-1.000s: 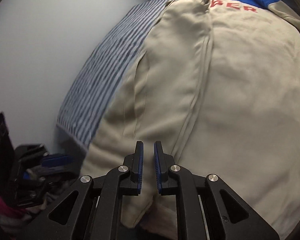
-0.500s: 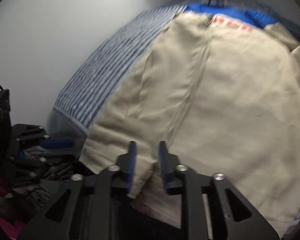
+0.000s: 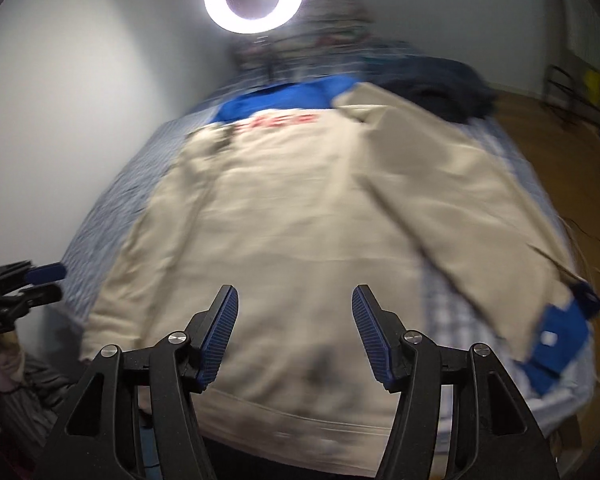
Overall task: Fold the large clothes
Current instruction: 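Grasp the other blue sleeve cuff with the right tool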
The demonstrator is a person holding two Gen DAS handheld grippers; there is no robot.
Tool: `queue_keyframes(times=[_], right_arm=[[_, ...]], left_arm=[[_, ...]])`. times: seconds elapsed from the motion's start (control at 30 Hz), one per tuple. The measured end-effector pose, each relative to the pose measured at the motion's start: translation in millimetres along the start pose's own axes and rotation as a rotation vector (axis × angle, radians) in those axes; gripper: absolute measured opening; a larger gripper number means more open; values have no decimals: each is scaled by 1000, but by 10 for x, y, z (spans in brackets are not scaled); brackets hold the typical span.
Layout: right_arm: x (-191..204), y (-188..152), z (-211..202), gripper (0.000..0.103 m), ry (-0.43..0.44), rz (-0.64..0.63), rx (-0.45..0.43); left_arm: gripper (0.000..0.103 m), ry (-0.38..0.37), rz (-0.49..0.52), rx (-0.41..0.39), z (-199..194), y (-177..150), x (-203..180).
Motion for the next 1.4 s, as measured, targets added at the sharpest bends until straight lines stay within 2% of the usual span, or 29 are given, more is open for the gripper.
queue_keyframes(times=[0.17,0.27,0.4,0.5,0.57,0.7,0.77,0.87,1.0,1.23,1.27,1.33,1.4], right_arm=[[-575,29,-101,59,-74,105,-6],[-971,30,-214,59,-121,204,-34],[-1464,-5,-430,59,-189,331,-88],[-1897,-58,-577,59,-333,382,-124],[-2176,-109,-635,59,-395,458,-134],[-2619,-173,-683,59,-428,618,-173],[-2765,-174,-614,58,-444,640,-160],[-2898,-183,-457,58,-448,651,-129],[-2945,-339,-277,56,-373,747,-94],[-2707,-369,-132,52,-325,675,-33],[-2687,-386,-123,48,-325,673,-24],[-2676,-417,-118,26,-312,681,-25],[-2631,-395,-160,16,-299,679,-47]], left_arm=[[69,-26,-18,11,212,115,-121],[69,-39,-30,25,332,125,-164],[69,-56,6,32,443,133,-308],[69,-71,46,32,480,122,-428],[69,-78,70,31,491,109,-498],[69,-85,105,38,545,78,-609],[69,-85,115,48,571,52,-639],[69,-81,129,59,592,13,-644],[69,-74,130,70,605,-21,-603],[69,-77,116,72,599,-13,-582],[69,-78,122,69,593,-13,-594],[69,-80,133,67,582,-18,-617],[69,-81,147,67,570,-29,-637]])
Point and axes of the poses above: each gripper's, at about its wrist camera, not at the fingertips, and z roughly the way its jaws point, x to its left, y to its top, the point moved 6 cm from there along z, roughly the way its jaws point, and after that the axes turned 12 degrees about -x, right-handed, at the moved point
